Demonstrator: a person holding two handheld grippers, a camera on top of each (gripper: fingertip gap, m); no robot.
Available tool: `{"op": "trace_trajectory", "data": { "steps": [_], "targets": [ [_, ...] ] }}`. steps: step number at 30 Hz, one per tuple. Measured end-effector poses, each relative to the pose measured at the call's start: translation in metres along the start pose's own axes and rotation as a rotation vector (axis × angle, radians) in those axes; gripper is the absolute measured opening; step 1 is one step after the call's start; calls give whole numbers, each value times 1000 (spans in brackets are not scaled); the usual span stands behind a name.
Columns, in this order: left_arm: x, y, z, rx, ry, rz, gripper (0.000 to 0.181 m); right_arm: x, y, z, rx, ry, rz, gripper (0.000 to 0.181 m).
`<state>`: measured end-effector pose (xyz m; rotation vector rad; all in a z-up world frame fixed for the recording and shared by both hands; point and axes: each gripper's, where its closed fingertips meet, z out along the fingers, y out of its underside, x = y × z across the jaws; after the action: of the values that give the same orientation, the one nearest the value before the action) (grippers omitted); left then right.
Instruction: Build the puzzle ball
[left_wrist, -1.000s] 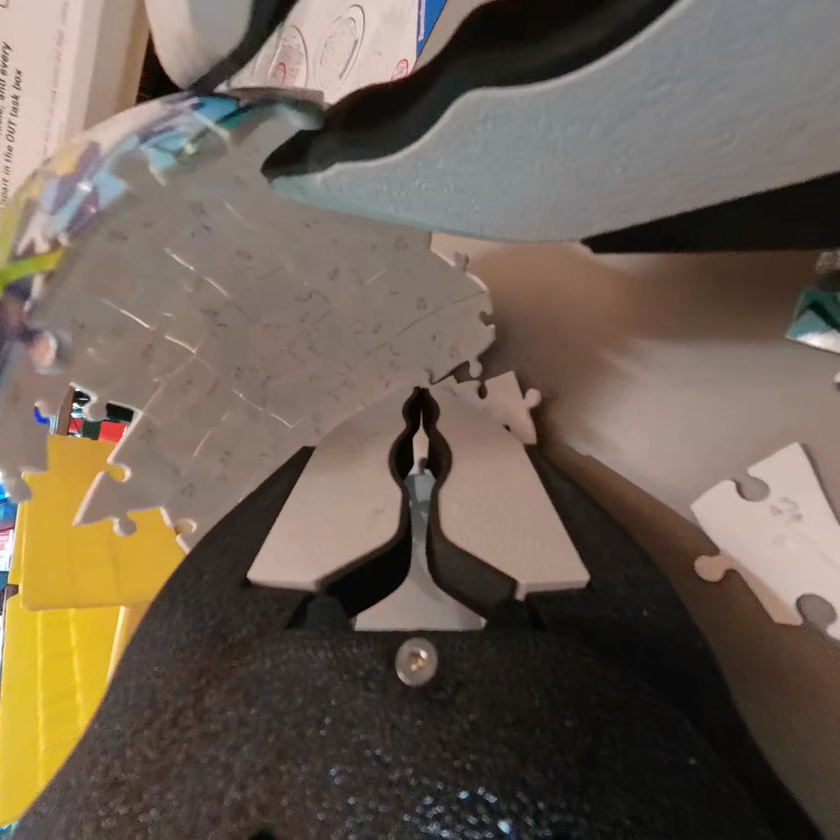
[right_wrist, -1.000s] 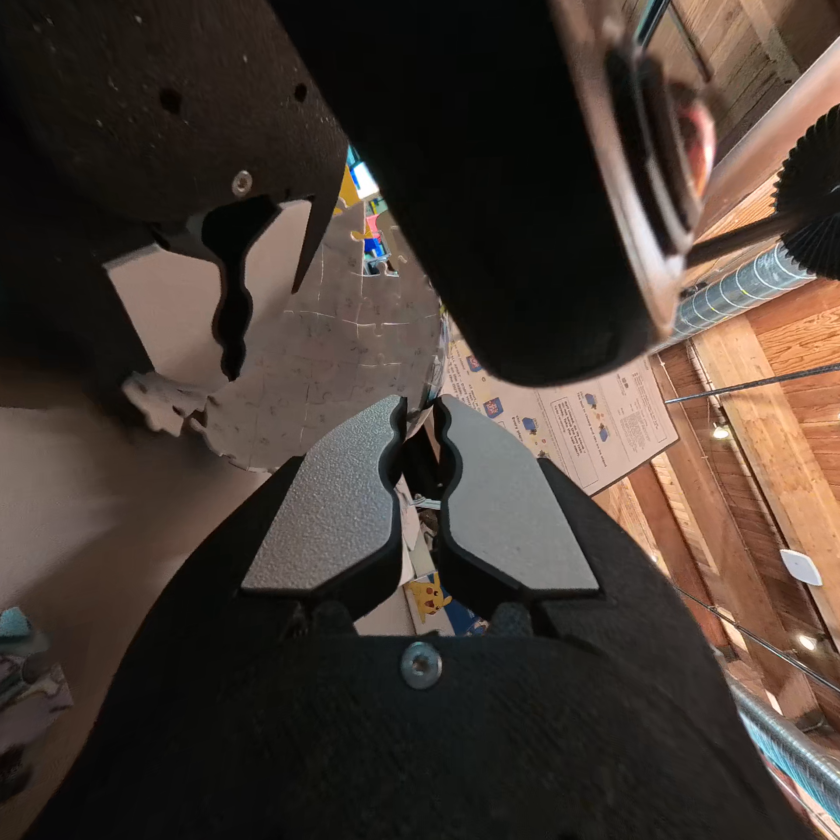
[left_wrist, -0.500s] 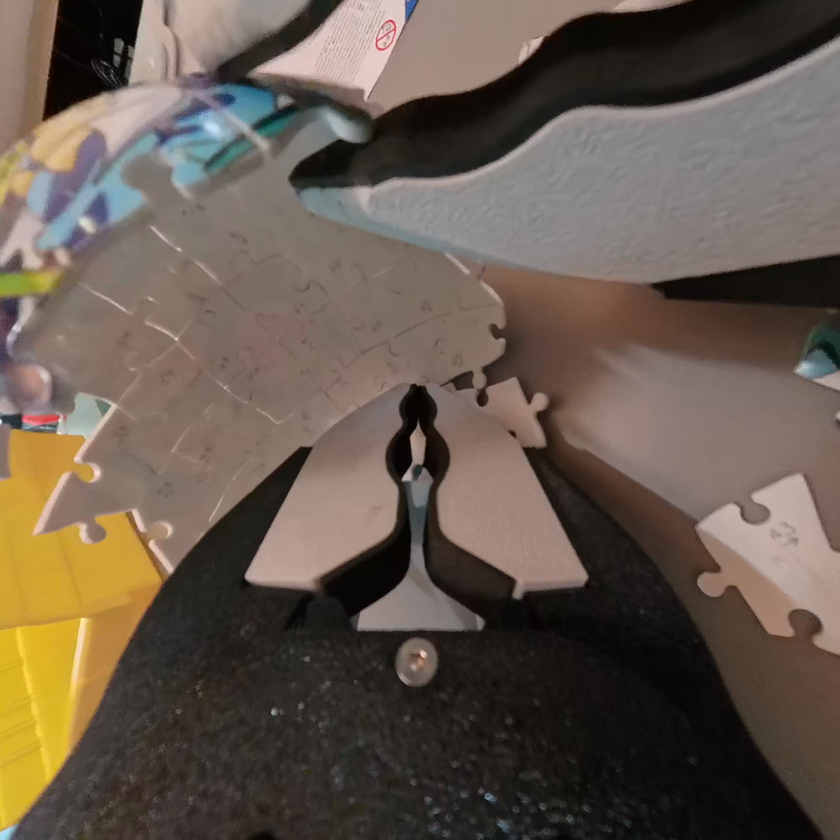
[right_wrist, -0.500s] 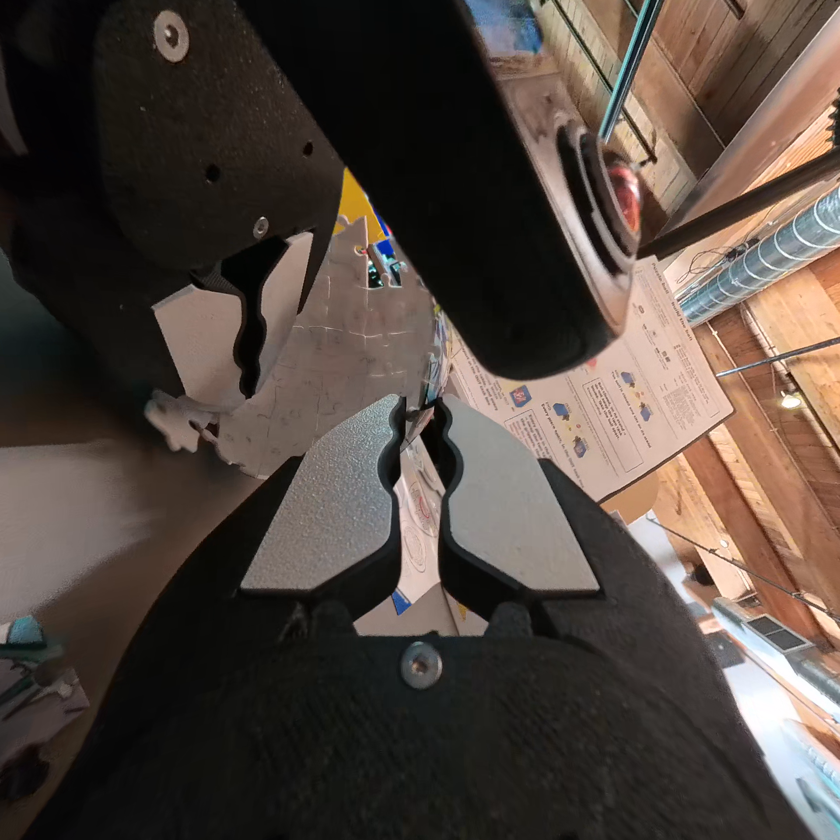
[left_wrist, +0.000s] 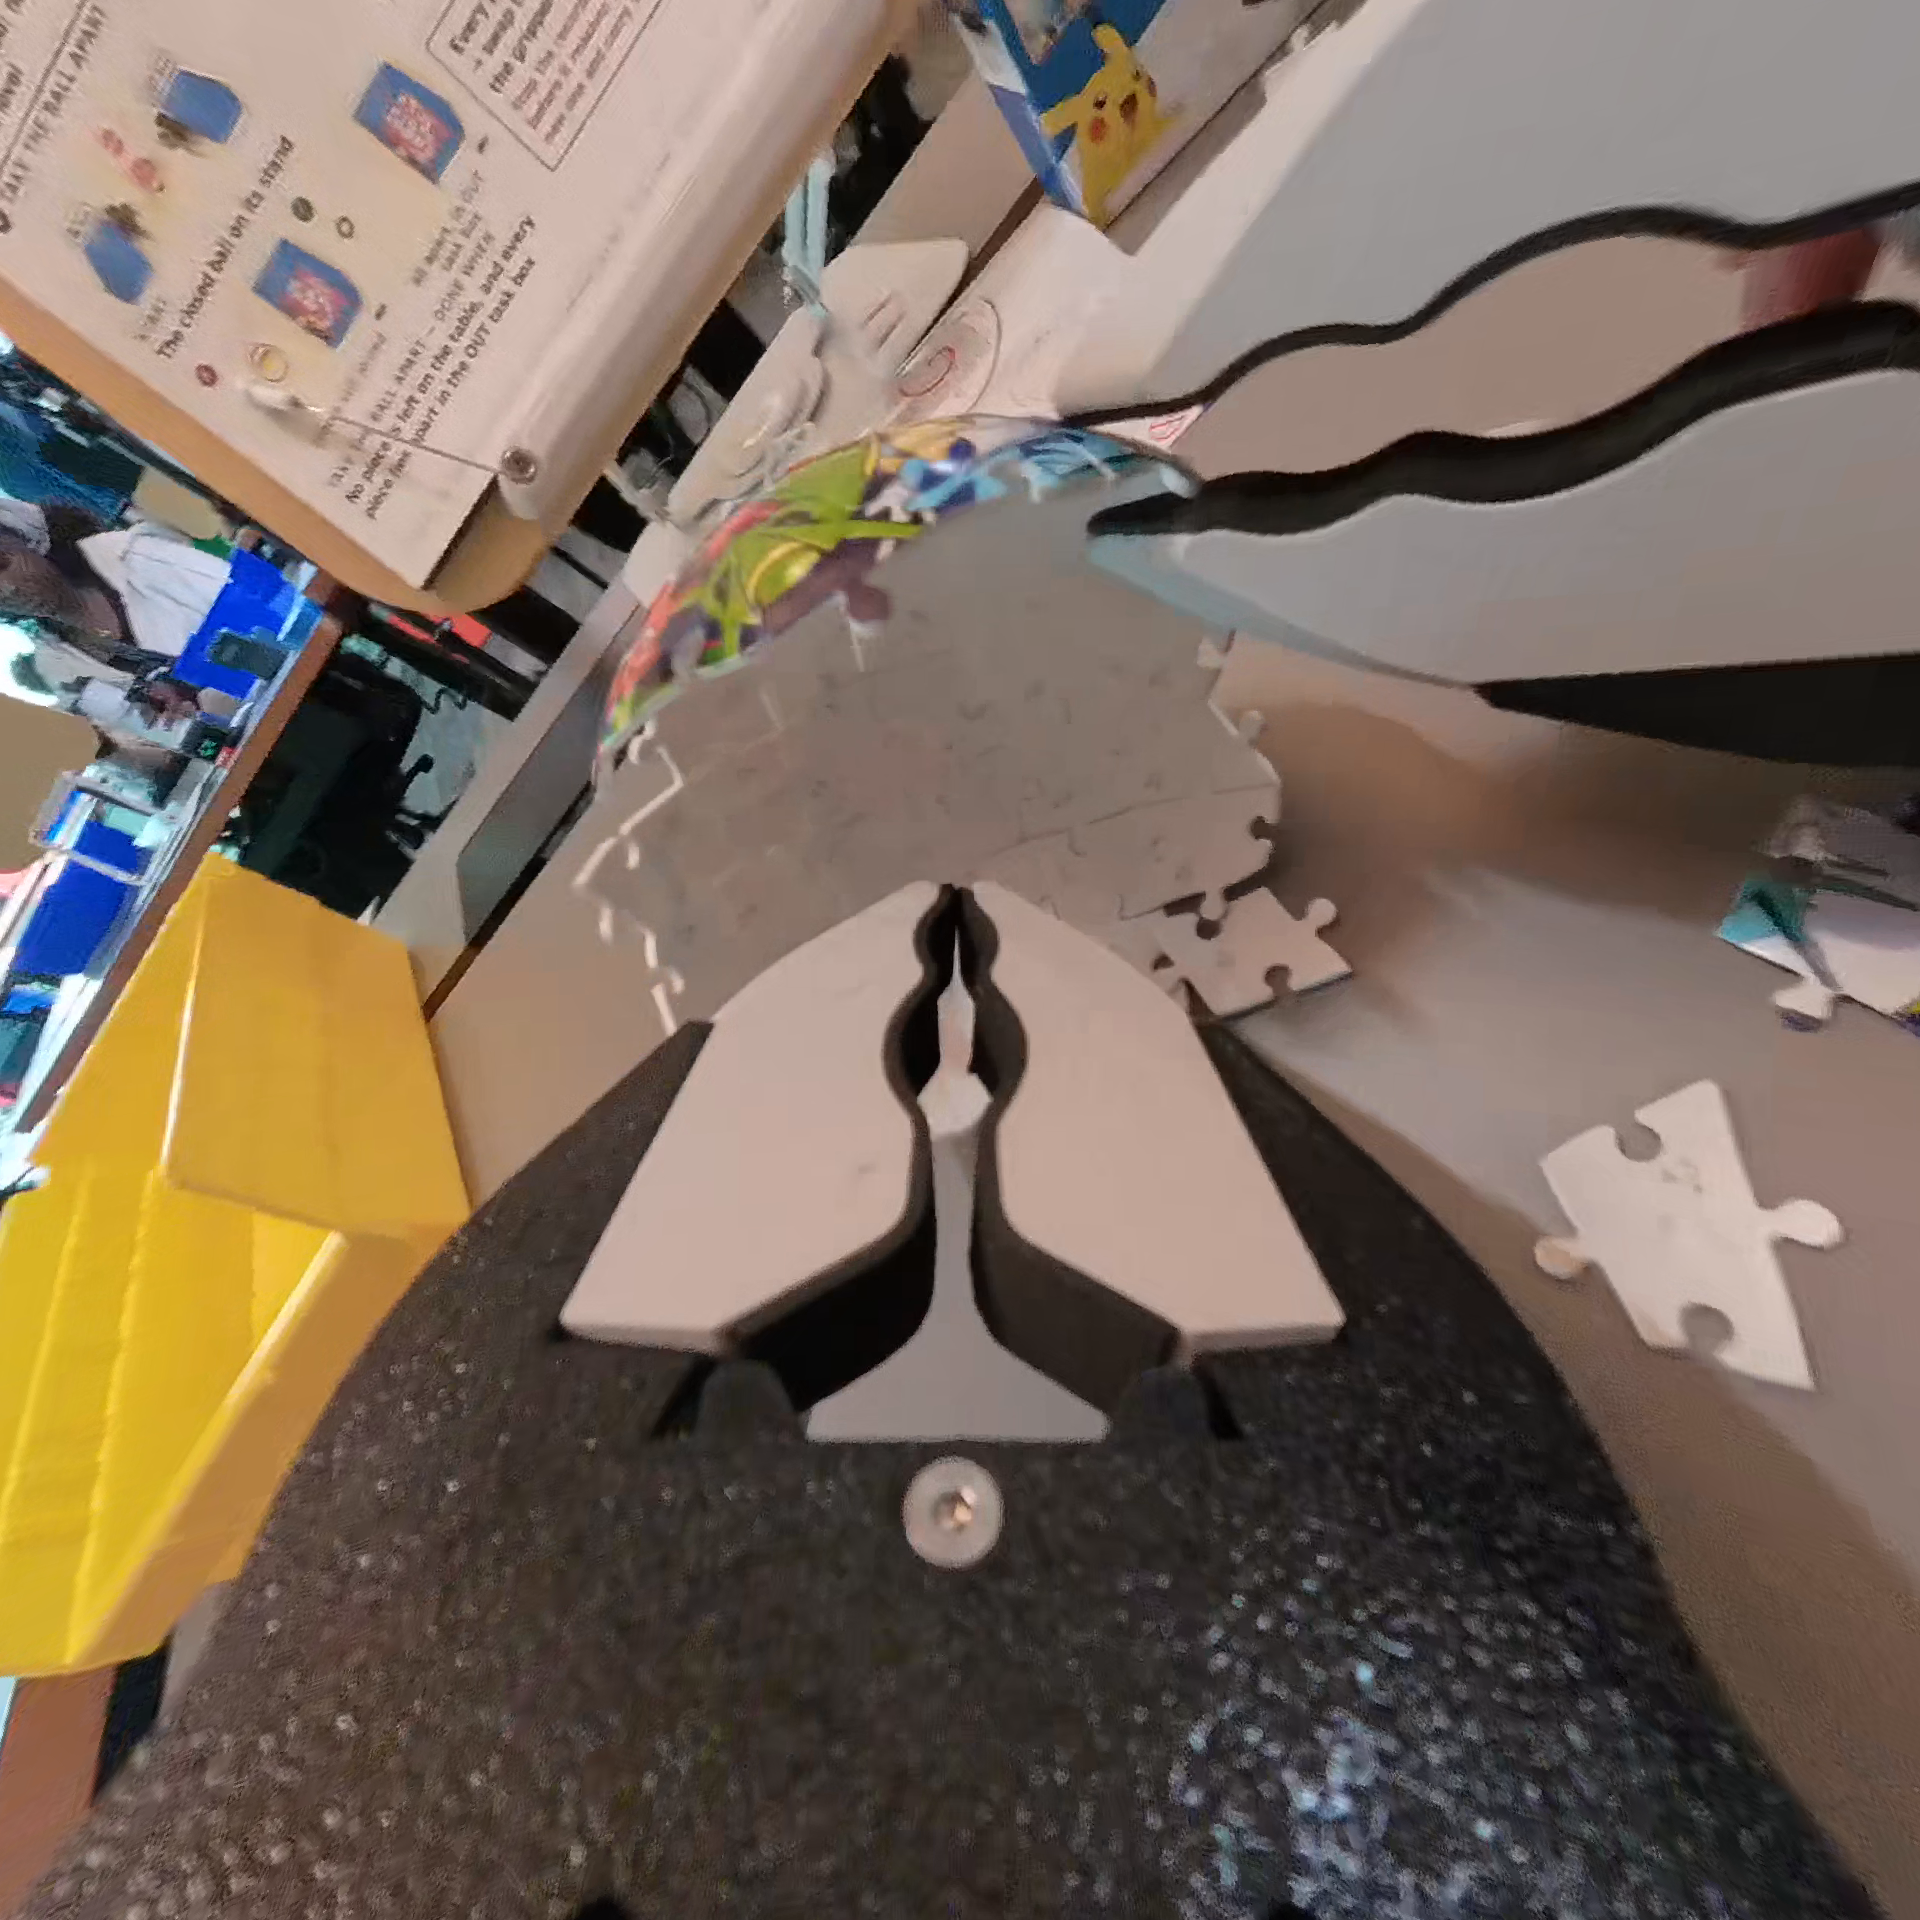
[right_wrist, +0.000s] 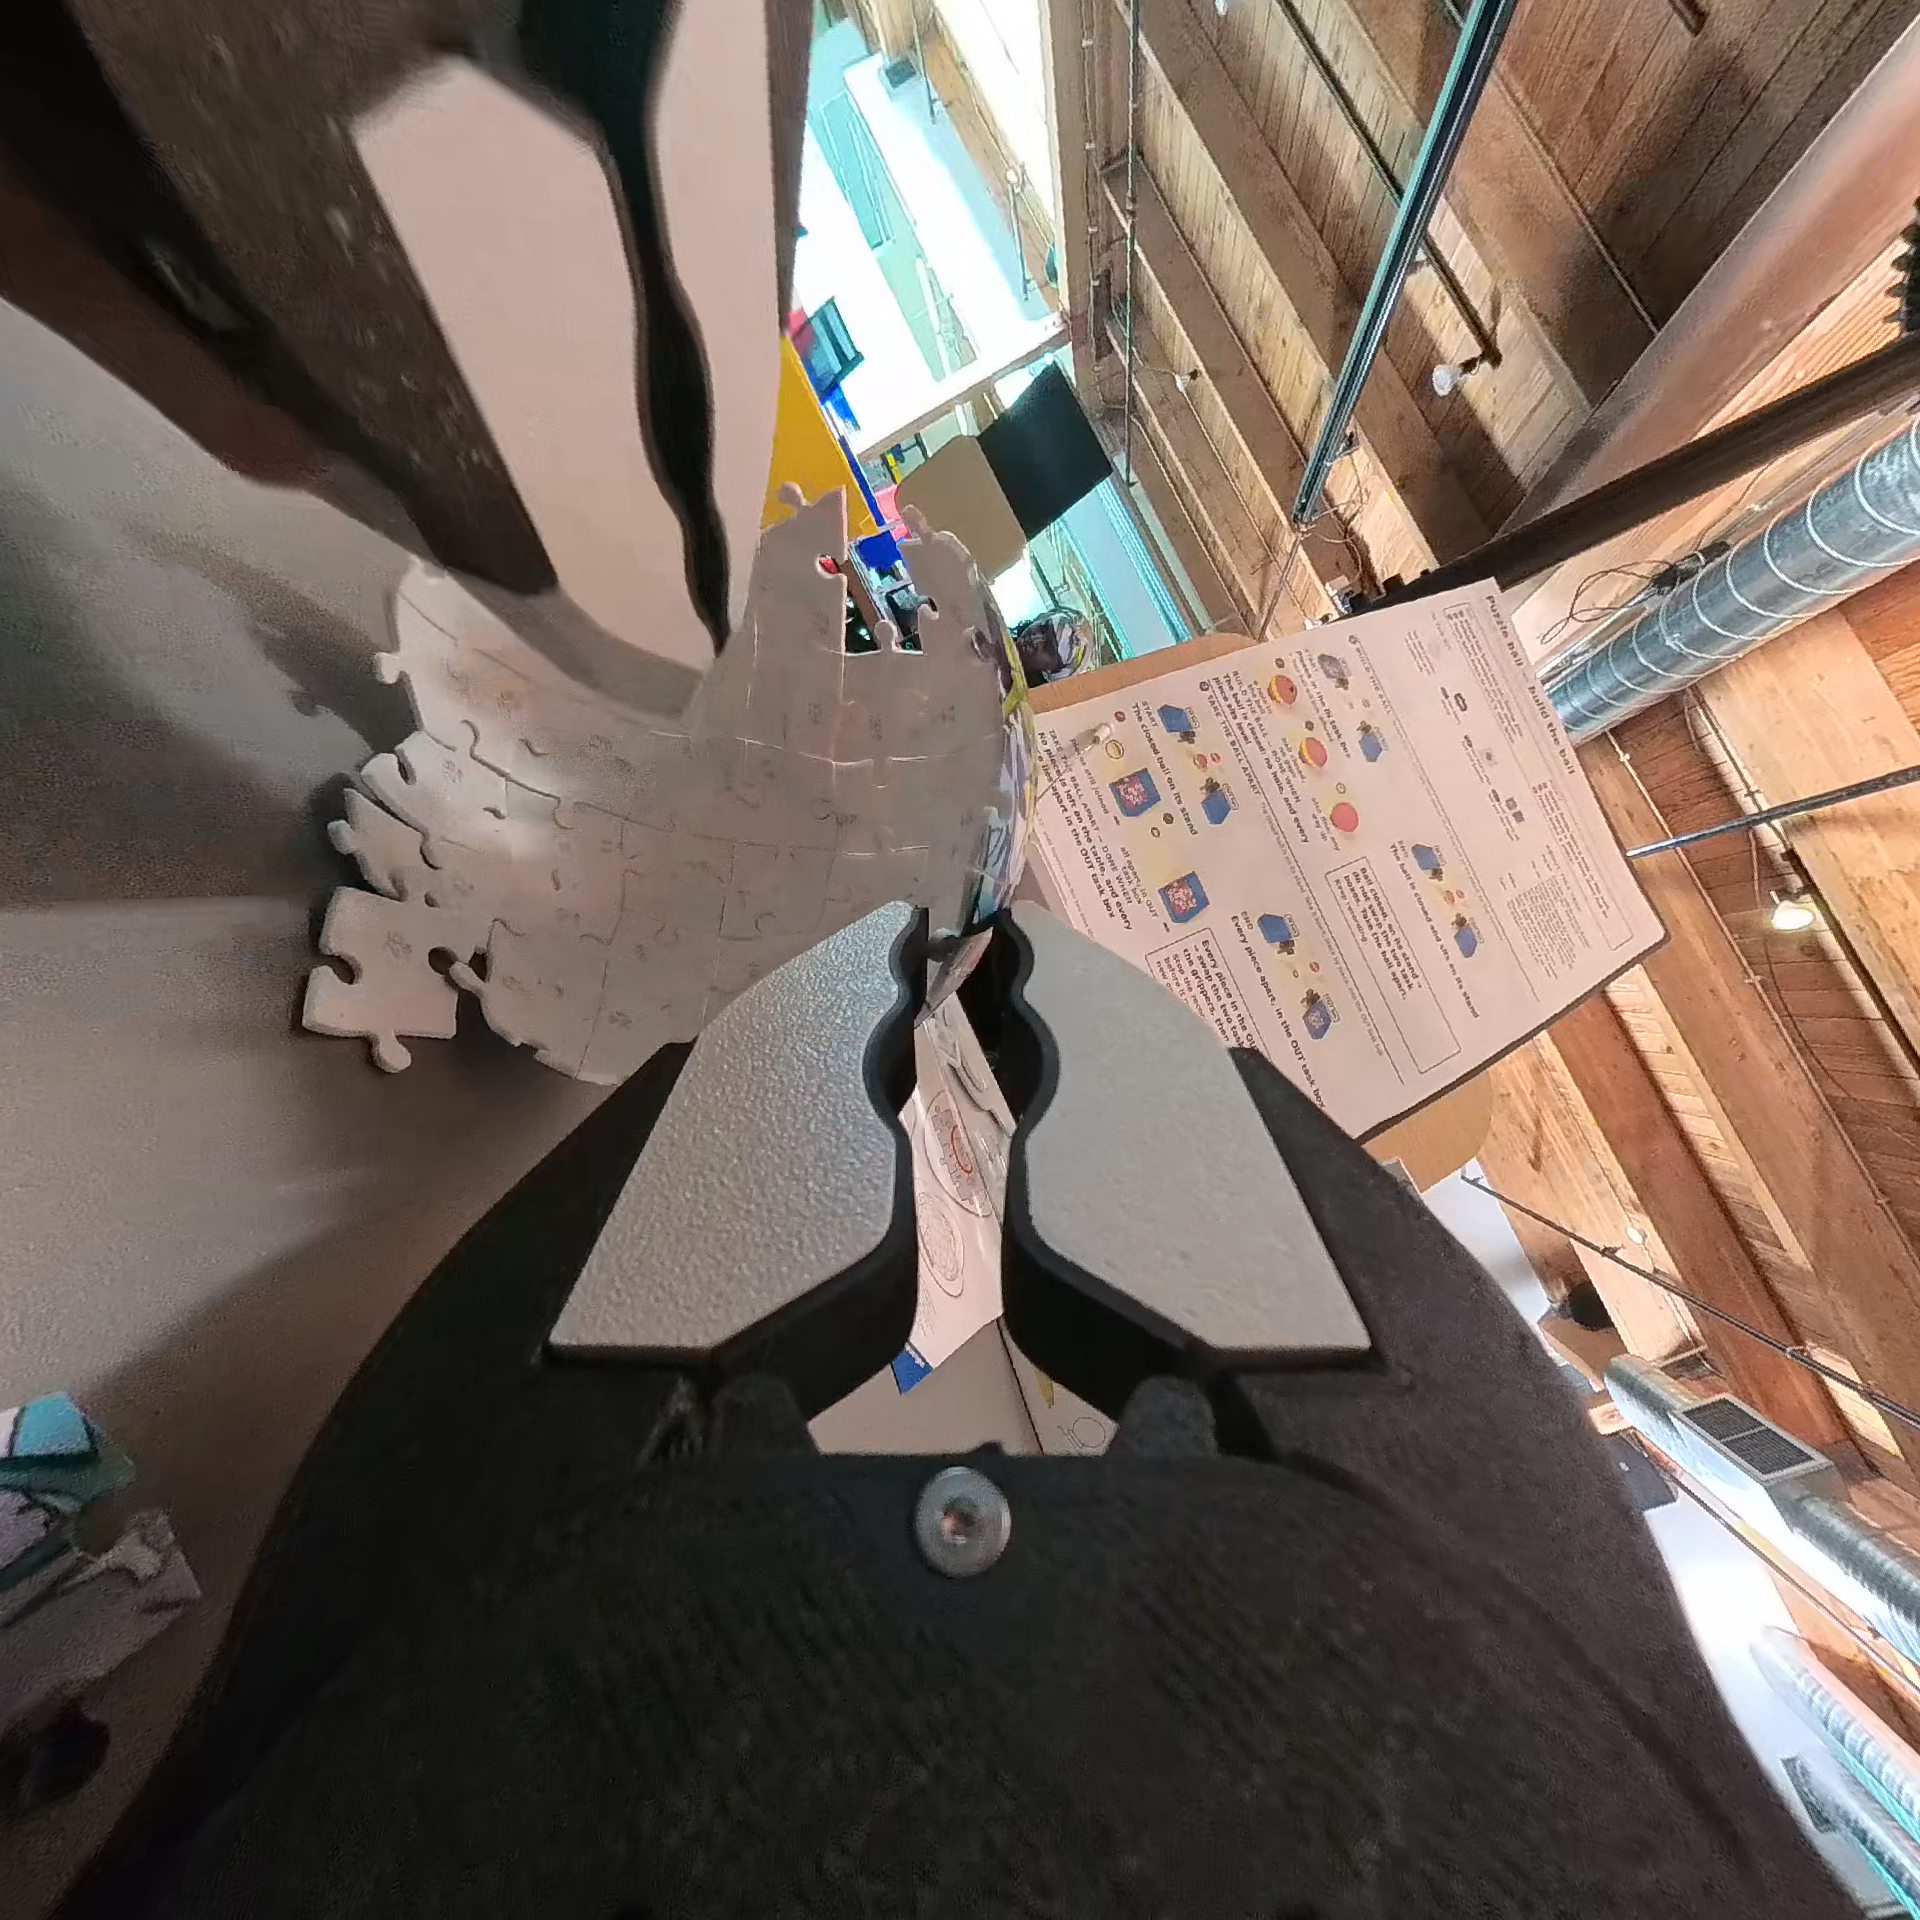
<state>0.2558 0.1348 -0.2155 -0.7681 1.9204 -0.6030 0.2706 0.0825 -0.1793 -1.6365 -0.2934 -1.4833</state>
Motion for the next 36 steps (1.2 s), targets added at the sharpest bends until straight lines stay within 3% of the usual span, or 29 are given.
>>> {"op": "trace_trajectory", "data": {
  "steps": [4,9,13,18,25,29,36],
  "targets": [
    [32,10,-6,-11,126,73,3,0,-1,0,5,-2,3,12],
    [50,19,5,-58,125,217,11,0,-2,0,9,1,-9,12],
    [52,17,12,-66,148,112,9,0,0,0,3,2,-11,12],
    [56,9,6,-82,242,-43,27,0,0,0,2,3,-14,12],
    [61,12,5,-226,279,-356,35,0,1,1,0,1,0,12],
    [63,23,13,-300,287,-377,36,-1,0,0,6,-3,2,12],
    [64,22,16,-309,333,-311,27,-1,0,1,7,-8,7,12]
  ]
}}
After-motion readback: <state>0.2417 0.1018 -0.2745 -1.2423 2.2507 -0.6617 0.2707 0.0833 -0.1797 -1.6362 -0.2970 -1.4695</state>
